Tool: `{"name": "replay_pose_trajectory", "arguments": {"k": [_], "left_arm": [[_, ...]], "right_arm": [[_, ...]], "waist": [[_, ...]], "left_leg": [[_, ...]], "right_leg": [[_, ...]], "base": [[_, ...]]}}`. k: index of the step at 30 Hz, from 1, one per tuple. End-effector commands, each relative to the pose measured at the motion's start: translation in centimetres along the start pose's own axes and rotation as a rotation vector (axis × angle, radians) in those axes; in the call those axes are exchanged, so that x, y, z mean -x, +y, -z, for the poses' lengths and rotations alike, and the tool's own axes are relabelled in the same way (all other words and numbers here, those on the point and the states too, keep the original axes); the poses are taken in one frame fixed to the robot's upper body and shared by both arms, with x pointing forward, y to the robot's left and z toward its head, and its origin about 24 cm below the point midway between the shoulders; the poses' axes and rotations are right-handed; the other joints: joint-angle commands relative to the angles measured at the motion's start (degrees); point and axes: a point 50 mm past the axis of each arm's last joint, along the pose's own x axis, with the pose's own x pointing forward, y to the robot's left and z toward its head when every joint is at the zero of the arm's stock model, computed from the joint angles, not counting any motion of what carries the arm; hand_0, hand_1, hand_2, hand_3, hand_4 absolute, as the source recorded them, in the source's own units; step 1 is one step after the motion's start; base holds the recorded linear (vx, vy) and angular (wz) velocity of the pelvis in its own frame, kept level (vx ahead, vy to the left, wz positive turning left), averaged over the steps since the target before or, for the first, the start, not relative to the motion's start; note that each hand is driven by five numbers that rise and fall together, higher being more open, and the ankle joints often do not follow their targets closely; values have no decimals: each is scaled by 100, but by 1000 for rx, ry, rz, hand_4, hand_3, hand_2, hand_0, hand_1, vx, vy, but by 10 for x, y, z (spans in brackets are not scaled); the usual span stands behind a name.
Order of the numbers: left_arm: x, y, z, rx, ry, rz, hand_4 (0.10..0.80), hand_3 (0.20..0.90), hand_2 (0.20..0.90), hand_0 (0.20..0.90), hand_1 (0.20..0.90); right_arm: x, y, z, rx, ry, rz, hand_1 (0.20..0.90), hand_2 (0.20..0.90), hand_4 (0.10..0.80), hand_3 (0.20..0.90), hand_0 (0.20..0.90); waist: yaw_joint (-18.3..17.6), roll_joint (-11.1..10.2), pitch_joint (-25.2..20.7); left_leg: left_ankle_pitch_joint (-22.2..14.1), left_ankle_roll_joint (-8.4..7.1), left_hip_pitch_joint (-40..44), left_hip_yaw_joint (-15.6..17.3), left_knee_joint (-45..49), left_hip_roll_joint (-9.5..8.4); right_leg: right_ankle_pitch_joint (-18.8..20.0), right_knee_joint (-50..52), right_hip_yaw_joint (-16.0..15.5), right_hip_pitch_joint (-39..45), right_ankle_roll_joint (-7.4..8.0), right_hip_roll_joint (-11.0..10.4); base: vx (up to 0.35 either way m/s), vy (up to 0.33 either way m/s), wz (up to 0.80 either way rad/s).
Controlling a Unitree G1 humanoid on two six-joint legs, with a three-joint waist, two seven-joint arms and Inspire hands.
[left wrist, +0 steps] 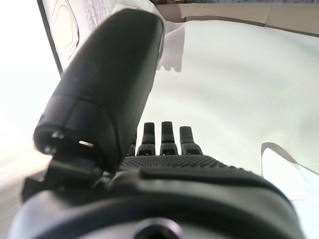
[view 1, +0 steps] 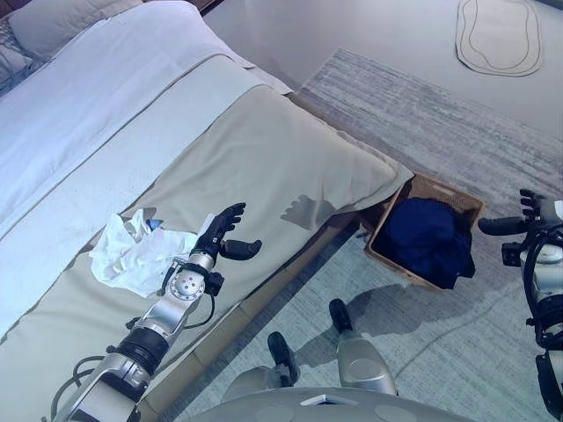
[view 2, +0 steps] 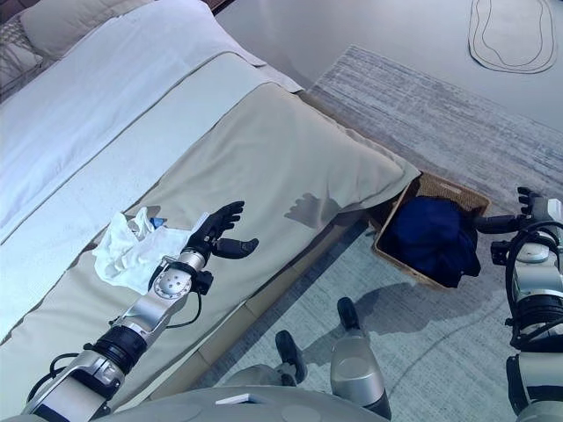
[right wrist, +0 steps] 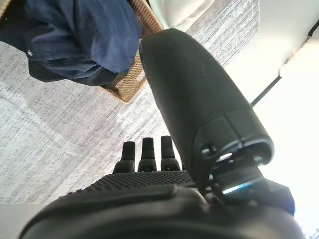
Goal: Pick up the clothes from the bed and place them into the basket
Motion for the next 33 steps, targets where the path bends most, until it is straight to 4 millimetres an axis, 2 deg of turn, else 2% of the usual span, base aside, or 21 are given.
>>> {"name": "replay_pose_trajectory", "arguments": {"k": [1, 11, 16, 21, 26, 33], "left_arm": [[-5, 18, -32, -39, -163, -41, 800, 900, 900, 900, 900], [-3, 20, -26, -16, -143, -65, 800, 900, 900, 900, 900], [-3, 20, -25, -6, -128, -77, 800, 900, 900, 900, 900], [-2, 23, -21, 9, -102, -111, 800, 900, 900, 900, 900], [2, 30, -6, 26, -41, -161, 800, 900, 900, 900, 900], [7, 38, 3, 21, -20, -185, 800, 900, 900, 900, 900]], "right_arm": [[-5, -34, -51, 14, -200, 146, 900, 900, 800, 900, 900], [-2, -24, -59, 18, -257, 99, 900, 900, 800, 900, 900], [1, -15, -73, 16, -311, 96, 900, 900, 800, 900, 900], [7, 3, -101, 33, -399, 84, 900, 900, 800, 900, 900], [16, 30, -133, 53, -498, 3, 900, 900, 800, 900, 900], [25, 58, -164, 56, -578, -68, 900, 900, 800, 900, 900]], "waist": [[69, -449, -388], [235, -568, -447], [463, -659, -484], [752, -734, -509], [1149, -798, -568], [1605, -826, -596]], "left_leg": [[-488, -41, 136, -47, 215, -123], [-455, -40, 187, -214, 197, -145], [-427, -29, 183, -445, 161, -192], [-380, -3, 159, -777, 121, -269], [-326, -3, 78, -1109, 160, -335], [-183, -6, -16, -1541, 101, -413]], "right_leg": [[-46, 56, -29, 81, 177, 26], [-72, 73, -176, 213, 147, -26], [-108, 71, -371, 318, 125, -77], [-165, 91, -613, 417, 83, -123], [-229, 76, -899, 551, 23, -198], [-277, 59, -1278, 674, -10, -277]], "base": [[0, 0, 0], [2, 14, 6], [-21, -2, 15], [-31, -1, 30], [-3, -5, 34], [10, -16, 40]]}}
